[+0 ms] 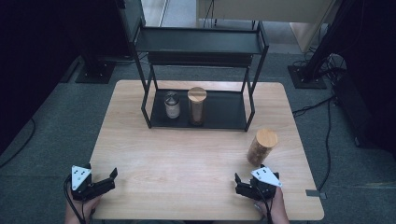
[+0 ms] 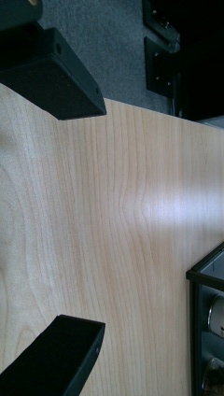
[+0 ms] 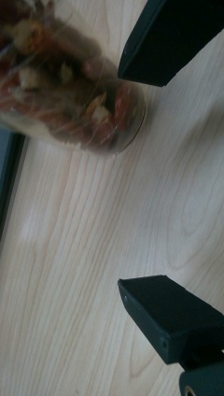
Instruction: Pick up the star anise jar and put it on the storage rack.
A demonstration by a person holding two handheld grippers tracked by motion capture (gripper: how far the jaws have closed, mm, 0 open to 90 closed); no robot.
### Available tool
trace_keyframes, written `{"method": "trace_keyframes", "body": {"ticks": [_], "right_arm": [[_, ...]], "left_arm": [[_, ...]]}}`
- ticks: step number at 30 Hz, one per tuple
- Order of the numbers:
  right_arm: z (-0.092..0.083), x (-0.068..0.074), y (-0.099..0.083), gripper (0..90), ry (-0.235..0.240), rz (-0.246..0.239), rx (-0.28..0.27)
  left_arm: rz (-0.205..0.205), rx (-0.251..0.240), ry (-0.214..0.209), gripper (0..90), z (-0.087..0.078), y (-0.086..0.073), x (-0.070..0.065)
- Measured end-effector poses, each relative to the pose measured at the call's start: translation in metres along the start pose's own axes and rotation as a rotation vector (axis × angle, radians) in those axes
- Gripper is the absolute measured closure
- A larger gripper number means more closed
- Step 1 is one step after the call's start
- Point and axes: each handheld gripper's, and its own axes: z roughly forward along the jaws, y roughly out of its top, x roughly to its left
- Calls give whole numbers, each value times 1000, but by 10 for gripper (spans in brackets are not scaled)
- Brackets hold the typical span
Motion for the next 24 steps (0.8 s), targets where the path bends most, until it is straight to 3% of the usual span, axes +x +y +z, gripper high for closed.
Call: {"method": "trace_keyframes", "body": {"ticks": [24], "right_arm": [[-18, -60, -17, 15, -133, 33, 7]], "left_arm": [[-11, 5, 4, 2, 1, 0, 1]]}}
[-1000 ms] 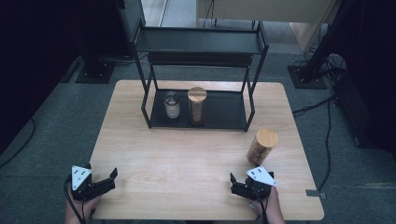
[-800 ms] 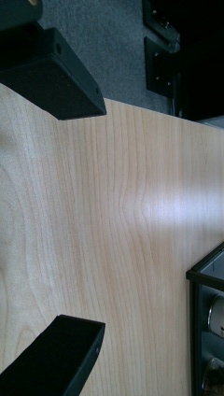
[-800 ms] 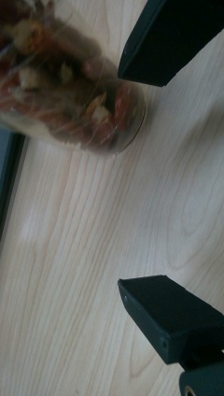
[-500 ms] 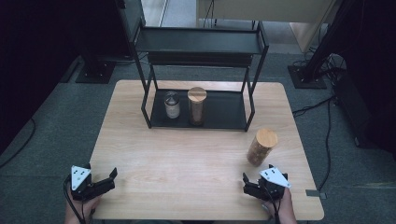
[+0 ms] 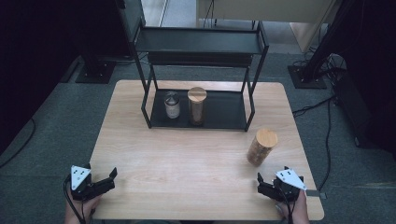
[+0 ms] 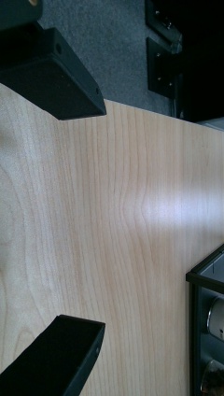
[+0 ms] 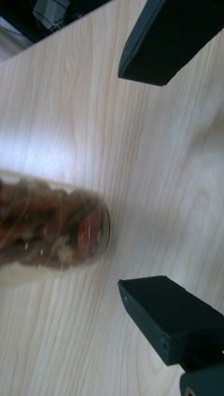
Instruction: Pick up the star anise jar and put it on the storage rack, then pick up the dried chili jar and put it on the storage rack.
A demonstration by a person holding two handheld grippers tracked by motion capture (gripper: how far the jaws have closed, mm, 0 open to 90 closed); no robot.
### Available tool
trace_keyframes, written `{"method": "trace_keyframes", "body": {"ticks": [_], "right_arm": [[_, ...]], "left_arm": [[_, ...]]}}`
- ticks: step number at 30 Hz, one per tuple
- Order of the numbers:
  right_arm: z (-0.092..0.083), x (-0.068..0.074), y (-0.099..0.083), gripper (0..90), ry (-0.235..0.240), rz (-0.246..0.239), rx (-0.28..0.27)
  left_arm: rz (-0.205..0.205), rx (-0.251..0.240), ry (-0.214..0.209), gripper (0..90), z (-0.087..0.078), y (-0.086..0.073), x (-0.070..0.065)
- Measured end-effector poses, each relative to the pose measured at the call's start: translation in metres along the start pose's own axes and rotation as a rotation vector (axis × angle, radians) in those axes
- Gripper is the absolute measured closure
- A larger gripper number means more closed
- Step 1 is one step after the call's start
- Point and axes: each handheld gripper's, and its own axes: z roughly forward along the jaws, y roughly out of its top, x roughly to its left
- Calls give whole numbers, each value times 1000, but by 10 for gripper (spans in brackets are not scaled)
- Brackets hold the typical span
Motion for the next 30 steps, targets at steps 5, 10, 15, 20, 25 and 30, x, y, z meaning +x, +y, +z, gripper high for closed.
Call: {"method": "trace_keyframes", "body": {"ticks": [5, 10, 15, 20, 25, 30], "right_arm": [[-3, -16, -3, 16, -23, 9, 0], [-6, -30, -8, 15, -35, 18, 5], [-9, -43, -13, 15, -48, 29, 11], [-12, -57, -15, 15, -81, 34, 17], [-15, -76, -23, 15, -133, 48, 33], [-18, -90, -26, 16, -169, 53, 35]], "left_arm": [[-3, 1, 1, 2, 0, 0, 0], [-3, 4, 1, 2, 0, 0, 0], [-3, 2, 2, 2, 0, 0, 0], [-3, 2, 3, 2, 0, 0, 0], [-2, 6, 2, 2, 1, 0, 0], [-3, 1, 0, 2, 0, 0, 0]]}}
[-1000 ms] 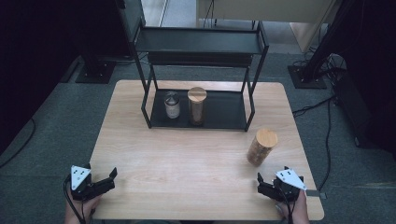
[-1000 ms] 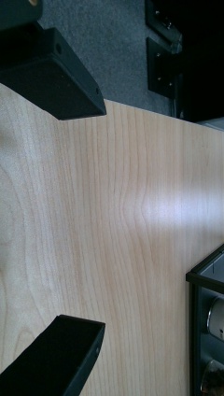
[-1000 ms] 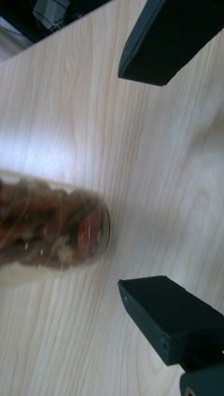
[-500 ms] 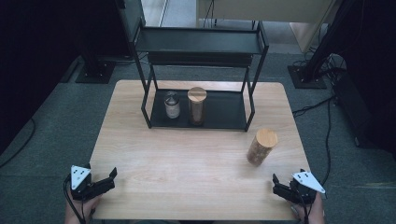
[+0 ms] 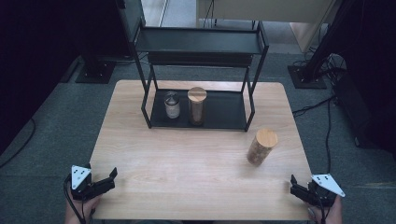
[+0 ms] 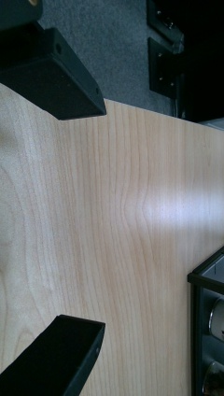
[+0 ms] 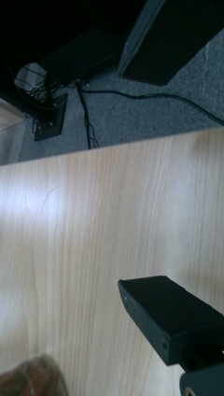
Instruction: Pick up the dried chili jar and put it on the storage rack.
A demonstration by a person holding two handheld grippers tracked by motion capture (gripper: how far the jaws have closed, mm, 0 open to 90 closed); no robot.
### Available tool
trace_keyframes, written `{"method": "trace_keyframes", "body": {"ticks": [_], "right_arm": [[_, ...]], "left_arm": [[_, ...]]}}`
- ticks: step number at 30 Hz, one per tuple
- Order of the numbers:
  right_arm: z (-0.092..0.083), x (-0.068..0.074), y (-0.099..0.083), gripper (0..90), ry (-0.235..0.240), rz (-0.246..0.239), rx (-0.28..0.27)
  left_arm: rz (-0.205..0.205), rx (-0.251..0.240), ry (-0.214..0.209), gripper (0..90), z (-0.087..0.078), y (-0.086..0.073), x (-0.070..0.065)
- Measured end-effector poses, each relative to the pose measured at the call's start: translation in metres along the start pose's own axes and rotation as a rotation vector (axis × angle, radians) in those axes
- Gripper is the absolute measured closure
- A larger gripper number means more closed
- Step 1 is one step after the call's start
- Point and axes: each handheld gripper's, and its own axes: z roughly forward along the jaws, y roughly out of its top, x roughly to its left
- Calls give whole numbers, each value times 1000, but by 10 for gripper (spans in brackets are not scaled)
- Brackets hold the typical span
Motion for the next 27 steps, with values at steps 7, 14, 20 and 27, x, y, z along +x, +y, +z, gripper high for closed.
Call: {"method": "trace_keyframes", "body": {"ticks": [7, 14, 20, 27], "right_arm": [[1, -7, -1, 16, 15, 27, 0], [0, -2, -1, 15, 25, -4, 5], [-2, 13, 2, 18, 105, -24, -4], [3, 39, 11, 21, 183, -83, 1]], "left_arm": [[2, -3, -3, 2, 0, 0, 0], [6, 1, -7, 2, 0, 0, 0], [14, 6, -13, 2, 1, 0, -1], [15, 3, -14, 2, 0, 0, -1]]}}
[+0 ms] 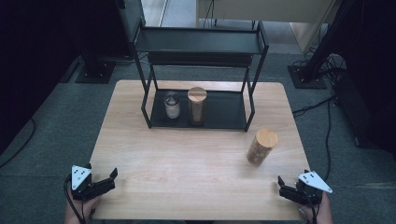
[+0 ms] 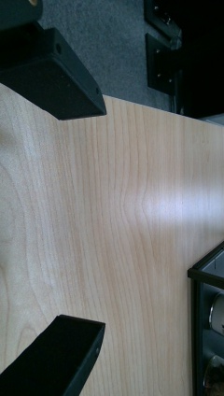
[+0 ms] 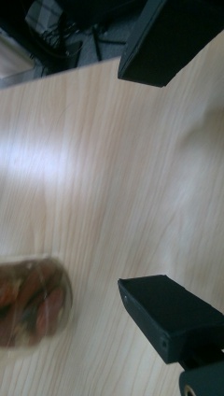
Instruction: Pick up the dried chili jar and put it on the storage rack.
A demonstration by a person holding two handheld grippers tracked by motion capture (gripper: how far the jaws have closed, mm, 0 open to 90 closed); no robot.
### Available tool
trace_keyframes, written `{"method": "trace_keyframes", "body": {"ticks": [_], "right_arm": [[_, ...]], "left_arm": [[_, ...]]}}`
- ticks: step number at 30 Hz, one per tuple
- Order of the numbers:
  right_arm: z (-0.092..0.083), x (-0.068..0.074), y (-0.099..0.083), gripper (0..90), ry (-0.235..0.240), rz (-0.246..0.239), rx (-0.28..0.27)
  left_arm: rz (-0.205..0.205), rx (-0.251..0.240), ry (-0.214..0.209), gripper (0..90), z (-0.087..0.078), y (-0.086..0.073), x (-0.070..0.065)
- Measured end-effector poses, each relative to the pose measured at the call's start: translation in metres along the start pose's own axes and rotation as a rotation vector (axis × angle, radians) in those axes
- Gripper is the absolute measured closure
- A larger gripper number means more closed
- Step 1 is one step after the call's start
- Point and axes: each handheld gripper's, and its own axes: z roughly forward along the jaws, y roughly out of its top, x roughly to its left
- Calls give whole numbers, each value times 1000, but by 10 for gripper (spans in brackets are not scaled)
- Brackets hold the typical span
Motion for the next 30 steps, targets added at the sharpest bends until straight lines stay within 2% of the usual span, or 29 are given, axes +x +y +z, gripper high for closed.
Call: {"method": "trace_keyframes", "body": {"ticks": [7, 13, 20, 30], "right_arm": [[11, 20, 15, 21, 62, -11, -5], [21, 34, 28, 20, 88, -11, -15], [33, 44, 39, 21, 128, -5, -14], [43, 53, 54, 23, 141, -16, -24]], "left_arm": [[-2, -4, -1, 2, 0, 0, 0], [-2, -5, -1, 2, 0, 0, 0], [-1, -6, -1, 2, -1, 0, 0], [-1, -6, -2, 2, 0, 0, 0]]}}
